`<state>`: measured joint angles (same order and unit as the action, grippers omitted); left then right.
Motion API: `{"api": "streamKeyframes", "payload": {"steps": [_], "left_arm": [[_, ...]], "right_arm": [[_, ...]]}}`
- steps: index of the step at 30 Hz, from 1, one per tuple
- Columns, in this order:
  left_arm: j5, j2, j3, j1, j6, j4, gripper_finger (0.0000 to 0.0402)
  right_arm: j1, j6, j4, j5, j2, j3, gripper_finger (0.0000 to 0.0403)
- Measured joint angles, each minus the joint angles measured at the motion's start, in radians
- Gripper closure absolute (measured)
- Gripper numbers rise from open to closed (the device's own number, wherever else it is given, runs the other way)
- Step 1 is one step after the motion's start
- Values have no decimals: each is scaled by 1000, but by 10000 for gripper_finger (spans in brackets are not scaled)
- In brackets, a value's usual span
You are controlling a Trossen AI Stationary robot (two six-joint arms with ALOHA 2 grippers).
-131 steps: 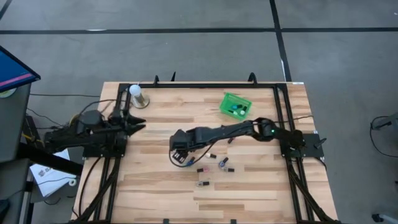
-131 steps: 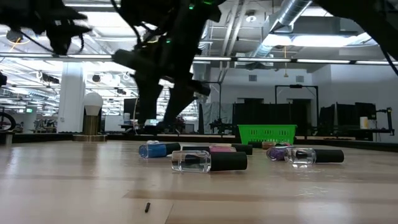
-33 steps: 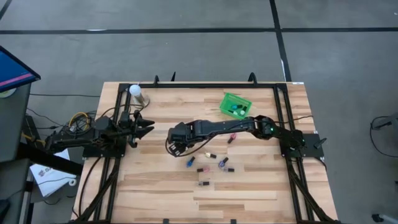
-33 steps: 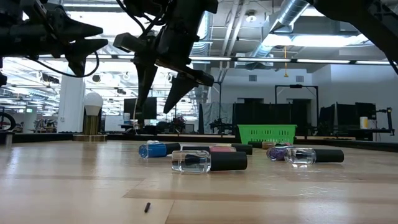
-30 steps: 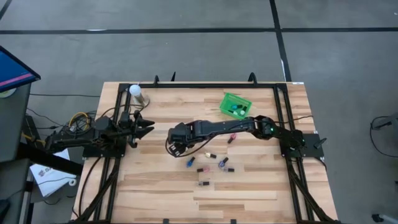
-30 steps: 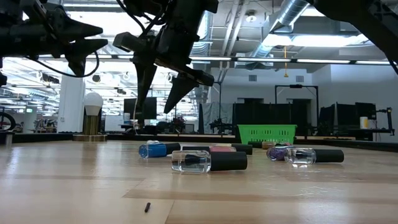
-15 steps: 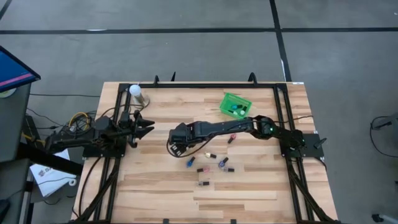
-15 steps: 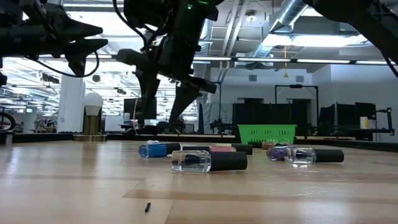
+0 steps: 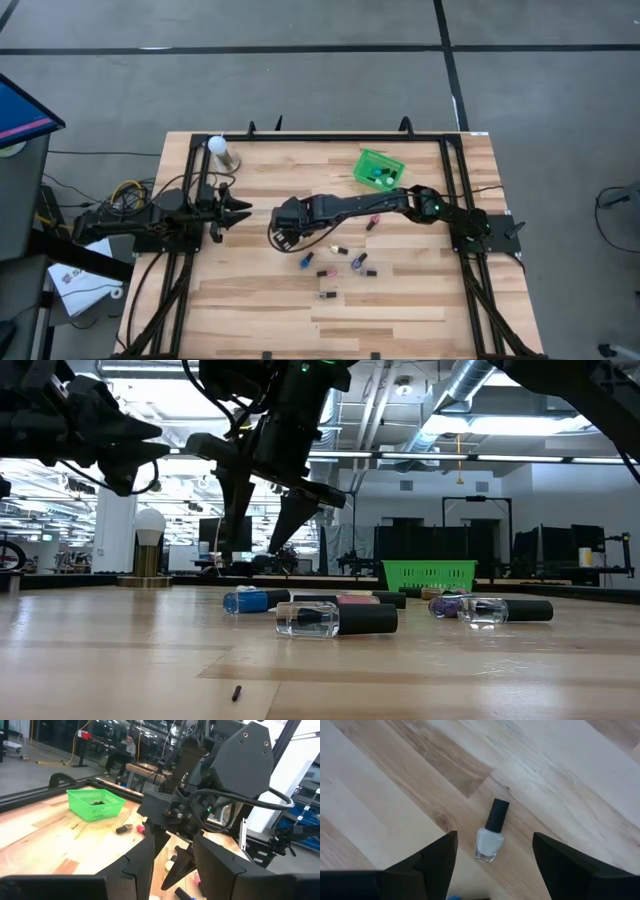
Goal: Pick & Place Nail Polish
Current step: Put the white nail polish into the green bin
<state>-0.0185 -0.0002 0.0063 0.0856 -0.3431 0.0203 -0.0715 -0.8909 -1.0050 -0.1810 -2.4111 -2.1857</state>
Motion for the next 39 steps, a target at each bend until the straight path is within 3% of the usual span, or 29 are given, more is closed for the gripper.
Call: {"api": "streamKeyframes", "payload": {"steps": [30, 34, 39], "left_arm": [[0, 0, 0, 0, 2, -4, 270], [0, 0, 0, 0, 1, -4, 270], [1, 0, 0, 1, 2, -4, 270]], "right_arm": [[-43, 1, 9, 13, -123, -5, 157], [-41, -2, -1, 4, -124, -5, 192], [-32, 1, -12, 27, -125, -3, 269]]}}
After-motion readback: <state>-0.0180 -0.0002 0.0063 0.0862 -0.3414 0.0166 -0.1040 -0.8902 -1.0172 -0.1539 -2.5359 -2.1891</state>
